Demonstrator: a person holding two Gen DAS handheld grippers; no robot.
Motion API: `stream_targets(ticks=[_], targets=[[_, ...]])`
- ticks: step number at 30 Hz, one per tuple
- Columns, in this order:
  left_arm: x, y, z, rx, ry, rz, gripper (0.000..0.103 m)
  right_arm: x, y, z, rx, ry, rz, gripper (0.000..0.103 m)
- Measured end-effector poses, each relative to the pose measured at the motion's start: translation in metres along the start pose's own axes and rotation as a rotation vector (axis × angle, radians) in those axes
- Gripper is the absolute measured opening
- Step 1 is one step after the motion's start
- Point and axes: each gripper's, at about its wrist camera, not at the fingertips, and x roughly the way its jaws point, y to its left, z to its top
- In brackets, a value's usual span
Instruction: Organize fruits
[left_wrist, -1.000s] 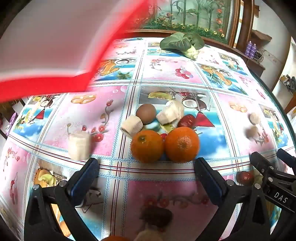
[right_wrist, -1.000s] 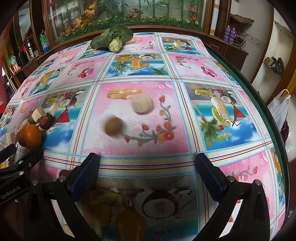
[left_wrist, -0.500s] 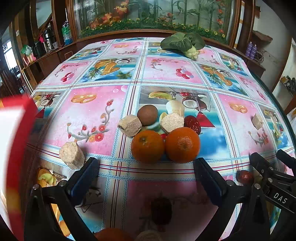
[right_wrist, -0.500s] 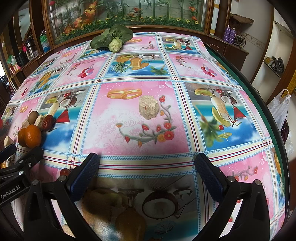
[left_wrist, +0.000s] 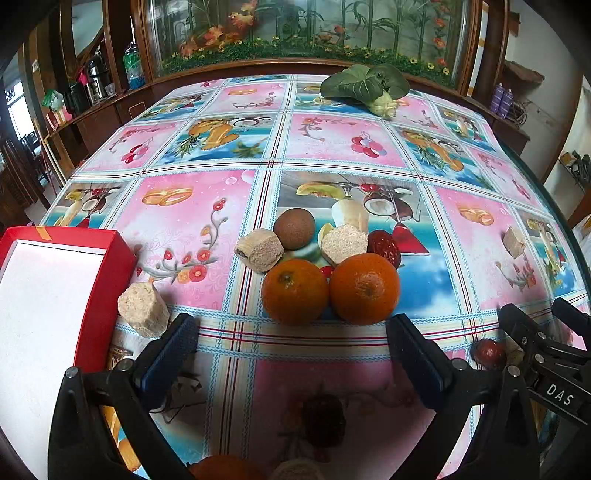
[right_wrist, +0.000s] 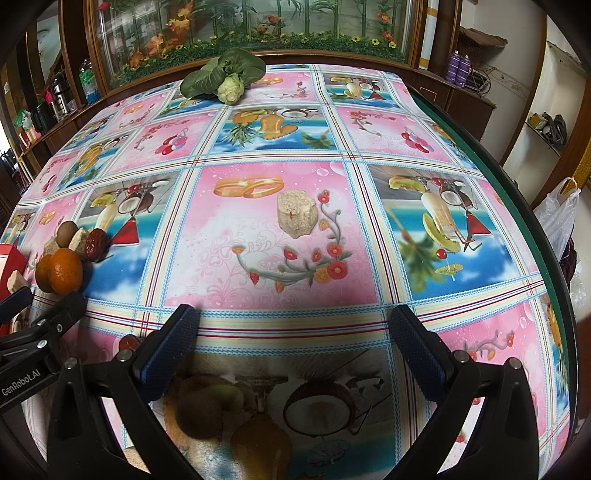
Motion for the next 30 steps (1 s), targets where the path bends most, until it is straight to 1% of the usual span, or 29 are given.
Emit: stream_targets(ticks=[10,12,14,15,17,19,21,23,24,26,28,30], targets=[[0.000,0.000,0.000,-0.002,-0.001,0.000,0.102,0.001,0.002,0.003,-0.002,0.001,0.001,0.103],[-0.001,-0.001,0.000,-0.006,0.009,0.007,0.102,0.001,0.002,0.007,-0.024,0.024,0.021,0.103],[-0.004,-0.002,-0.002,0.018,0.024,-0.013,0.102,0.005,0.002,0.008,-0.059,0.060,0.059,0.103],[-0.010,0.001,-0.004,0.006,0.003,-0.020,0.101,0.001,0.001,0.009,-0.056,0.050,0.095,0.103],[-0.035,0.009,-0.012,-0.002,-0.073,-0.036,0.101,-0.014,-0.002,0.009,-0.026,-0.014,0.144,0.103],[-0.061,0.013,-0.019,0.025,-0.138,-0.012,0.102,-0.036,-0.004,0.008,-0.034,-0.105,0.183,0.103],[-0.090,0.020,-0.031,0.064,-0.216,0.019,0.102,-0.060,-0.002,0.003,-0.050,-0.222,0.216,0.103],[-0.114,0.027,-0.042,0.102,-0.272,0.052,0.102,-0.073,0.000,0.000,-0.071,-0.287,0.259,0.103],[-0.122,0.031,-0.046,0.110,-0.287,0.062,0.102,-0.076,0.003,-0.001,-0.081,-0.303,0.279,0.103],[-0.138,0.042,-0.056,0.117,-0.341,0.097,0.102,-0.078,0.012,-0.003,-0.109,-0.305,0.319,0.103],[-0.146,0.050,-0.059,0.114,-0.379,0.111,0.103,-0.075,0.023,0.000,-0.127,-0.269,0.346,0.103],[-0.143,0.053,-0.049,0.112,-0.364,0.116,0.103,-0.070,0.038,0.010,-0.147,-0.211,0.374,0.103]])
